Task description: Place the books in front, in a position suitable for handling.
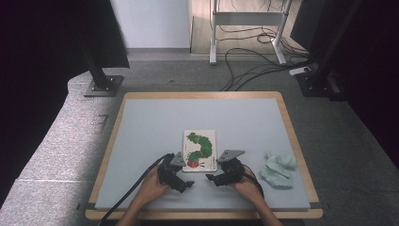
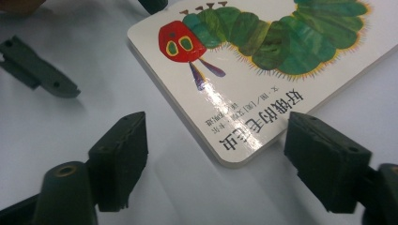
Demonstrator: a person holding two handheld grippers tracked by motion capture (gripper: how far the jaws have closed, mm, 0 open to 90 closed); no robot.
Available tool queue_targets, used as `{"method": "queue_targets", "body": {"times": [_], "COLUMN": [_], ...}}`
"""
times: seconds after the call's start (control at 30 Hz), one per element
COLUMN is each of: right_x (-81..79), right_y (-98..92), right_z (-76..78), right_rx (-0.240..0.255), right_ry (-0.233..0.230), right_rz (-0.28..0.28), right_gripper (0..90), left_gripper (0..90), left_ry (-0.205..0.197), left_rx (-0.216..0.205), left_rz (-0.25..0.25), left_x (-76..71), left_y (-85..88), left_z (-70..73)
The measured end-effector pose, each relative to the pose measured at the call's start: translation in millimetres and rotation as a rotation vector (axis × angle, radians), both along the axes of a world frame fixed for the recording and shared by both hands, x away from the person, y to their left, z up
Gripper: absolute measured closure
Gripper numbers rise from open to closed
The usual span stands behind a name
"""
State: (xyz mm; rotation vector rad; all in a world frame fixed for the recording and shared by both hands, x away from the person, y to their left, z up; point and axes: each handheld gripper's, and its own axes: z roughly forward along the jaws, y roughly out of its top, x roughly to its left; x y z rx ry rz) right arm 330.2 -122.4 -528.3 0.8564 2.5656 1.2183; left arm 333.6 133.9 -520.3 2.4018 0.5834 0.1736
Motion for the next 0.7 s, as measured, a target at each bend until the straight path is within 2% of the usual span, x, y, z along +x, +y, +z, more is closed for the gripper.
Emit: {"method": "queue_targets", "body": {"times": [0.1, 0.23, 0.3, 0.37, 0.5, 0.63, 0.7], "right_x": [-0.5, 3.7, 4.2, 3.1, 1.7, 1.7, 1.6], "right_y": [-1.0, -5.6, -7.1, -6.2, -3.4, -0.8, 0.1], "right_z": [-1.1, -3.6, -3.7, -3.5, -4.0, -4.2, -4.1], "right_rx": [-0.021, -0.013, -0.008, -0.007, -0.022, -0.026, -0.031], "right_ry": [-0.026, -0.018, -0.015, -0.016, -0.013, -0.015, -0.015], "right_rz": [-0.031, -0.059, -0.058, -0.055, -0.036, -0.037, -0.036], "right_gripper": [16.6, 15.3, 14.9, 14.4, 13.1, 12.9, 12.9], "left_gripper": [1.7, 2.0, 2.0, 2.0, 2.0, 2.0, 2.3], "left_ry": [-0.023, -0.044, -0.043, -0.027, -0.026, -0.030, -0.022], "left_rx": [-0.012, -0.010, -0.025, -0.036, -0.016, -0.026, -0.005], "left_rz": [0.024, 0.074, 0.087, 0.094, 0.089, 0.089, 0.084], "left_x": [9.8, 26.0, 35.7, 46.0, 62.5, 80.5, 89.8], "left_y": [6.8, 10.6, 10.7, 8.9, 0.1, -10.1, -14.5], "left_z": [5.5, 13.3, 18.0, 22.2, 28.2, 32.2, 32.6]}}
